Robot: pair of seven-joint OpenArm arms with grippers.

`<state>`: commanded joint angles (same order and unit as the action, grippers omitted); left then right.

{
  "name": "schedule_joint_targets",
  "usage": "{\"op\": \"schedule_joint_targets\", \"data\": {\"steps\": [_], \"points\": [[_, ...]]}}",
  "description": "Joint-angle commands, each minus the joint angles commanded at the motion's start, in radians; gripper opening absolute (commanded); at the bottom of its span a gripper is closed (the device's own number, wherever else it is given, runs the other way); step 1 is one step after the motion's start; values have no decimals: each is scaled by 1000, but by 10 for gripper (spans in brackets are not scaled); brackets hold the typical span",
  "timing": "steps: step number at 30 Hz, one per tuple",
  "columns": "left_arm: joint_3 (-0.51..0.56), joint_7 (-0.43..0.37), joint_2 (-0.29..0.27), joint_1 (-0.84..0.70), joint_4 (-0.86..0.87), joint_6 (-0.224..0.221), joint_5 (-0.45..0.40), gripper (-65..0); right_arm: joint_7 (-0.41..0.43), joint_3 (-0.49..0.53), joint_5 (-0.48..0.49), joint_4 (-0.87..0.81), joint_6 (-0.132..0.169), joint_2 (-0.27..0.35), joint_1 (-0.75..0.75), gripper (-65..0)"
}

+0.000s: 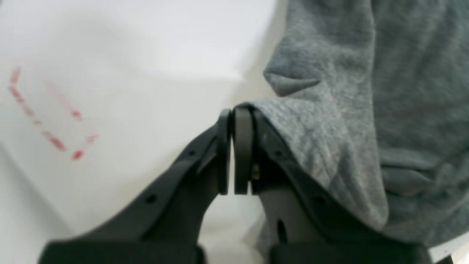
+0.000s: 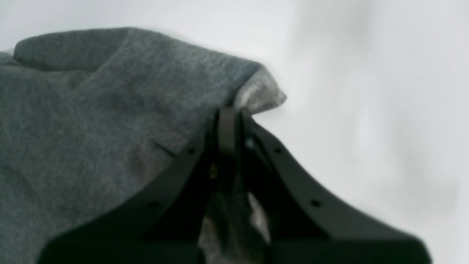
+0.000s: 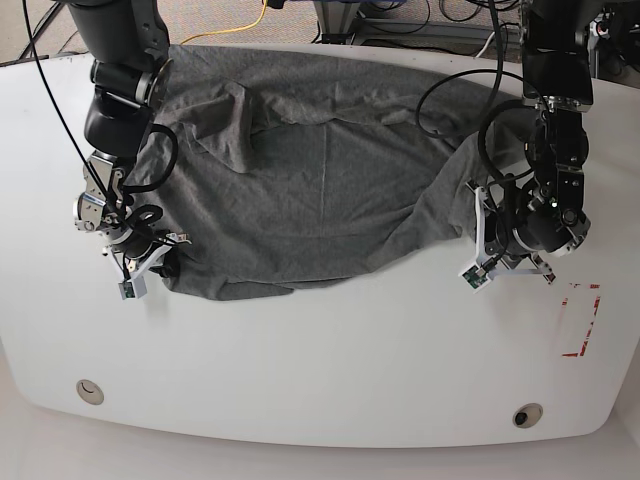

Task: Layout the t-shirt on the table in an organized manner, then fold the t-shirt properly
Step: 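Move the left gripper with fabric back toward the hem corner, then pull the hem corner outward with the left gripper to flatten the shirt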

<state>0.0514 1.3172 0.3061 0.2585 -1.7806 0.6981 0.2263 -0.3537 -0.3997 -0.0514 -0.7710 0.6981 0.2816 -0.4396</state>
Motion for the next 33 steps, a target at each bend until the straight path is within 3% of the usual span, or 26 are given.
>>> {"op": "schedule_joint_targets", "data": {"steps": [12, 27, 33], "points": [[2, -124, 2, 92, 130, 0, -140, -650, 0, 0, 0, 0, 0, 0, 0, -650], [2, -376, 2, 193, 376, 0, -272, -650, 2, 0, 0, 0, 0, 0, 0, -650], [2, -440, 17, 229, 462, 0, -321, -650, 2, 0, 0, 0, 0, 0, 0, -650]]}}
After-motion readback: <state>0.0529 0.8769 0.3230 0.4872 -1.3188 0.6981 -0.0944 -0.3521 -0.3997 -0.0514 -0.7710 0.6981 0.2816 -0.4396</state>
